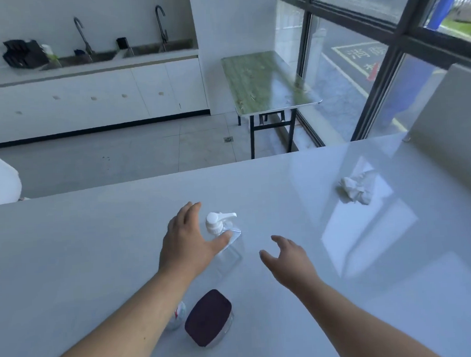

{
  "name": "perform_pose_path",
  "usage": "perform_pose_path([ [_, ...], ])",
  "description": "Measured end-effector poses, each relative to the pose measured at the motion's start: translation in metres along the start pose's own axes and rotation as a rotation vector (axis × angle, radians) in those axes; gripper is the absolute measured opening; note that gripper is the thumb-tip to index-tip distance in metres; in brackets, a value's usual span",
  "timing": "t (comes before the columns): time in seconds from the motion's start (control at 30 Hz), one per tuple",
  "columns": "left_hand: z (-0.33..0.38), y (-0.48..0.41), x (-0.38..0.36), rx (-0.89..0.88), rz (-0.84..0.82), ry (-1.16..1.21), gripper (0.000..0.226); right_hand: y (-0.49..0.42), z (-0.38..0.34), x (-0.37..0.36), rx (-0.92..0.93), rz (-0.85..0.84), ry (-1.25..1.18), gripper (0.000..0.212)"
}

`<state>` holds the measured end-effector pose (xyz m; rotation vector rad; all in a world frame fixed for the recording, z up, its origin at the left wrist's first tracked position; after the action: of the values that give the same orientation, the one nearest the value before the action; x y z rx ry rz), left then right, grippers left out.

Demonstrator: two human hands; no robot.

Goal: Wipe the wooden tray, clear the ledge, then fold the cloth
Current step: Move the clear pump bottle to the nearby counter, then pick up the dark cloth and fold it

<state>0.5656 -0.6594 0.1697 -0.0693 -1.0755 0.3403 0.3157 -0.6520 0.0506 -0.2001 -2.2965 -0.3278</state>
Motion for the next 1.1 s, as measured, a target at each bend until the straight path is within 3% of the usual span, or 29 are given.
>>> perform_pose_path([
  [0.13,0.051,0.01,0.021,-0.235,-0.009,0.055,0.087,0.032,0.012,0.067,0.075,0.147,0.221,0.076],
  [0.23,0.101,0.042,0.015,-0.447,-0.118,0.087,0.076,0.081,0.034,0.115,0.057,0.266,0.341,0.08],
  [0.43,0.187,0.166,-0.023,-0.737,-0.404,0.079,0.084,0.221,0.116,0.183,-0.155,0.413,0.458,0.083],
  [0.77,0.301,0.431,-0.064,-1.077,-0.709,0.064,0.09,0.492,0.303,0.286,-0.602,0.632,0.422,0.082],
  [0.97,0.336,0.607,-0.096,-1.218,-0.834,-0.014,0.087,0.642,0.425,0.285,-0.823,0.641,0.344,0.073],
  [1.1,0.34,0.721,-0.126,-1.264,-0.92,-0.107,0.085,0.725,0.501,0.262,-0.954,0.559,0.26,0.063],
])
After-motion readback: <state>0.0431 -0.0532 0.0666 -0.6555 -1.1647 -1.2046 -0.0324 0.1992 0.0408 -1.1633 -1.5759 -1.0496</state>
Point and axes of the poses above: each hand's wrist, its own y-axis away from the middle knuckle, its own x-axis out of the back of the hand, z = x × y, the point moved 9 cm from there along -y, towards the middle knuckle, and after that the axes turned 13 degrees about z, right-handed, at the moved point
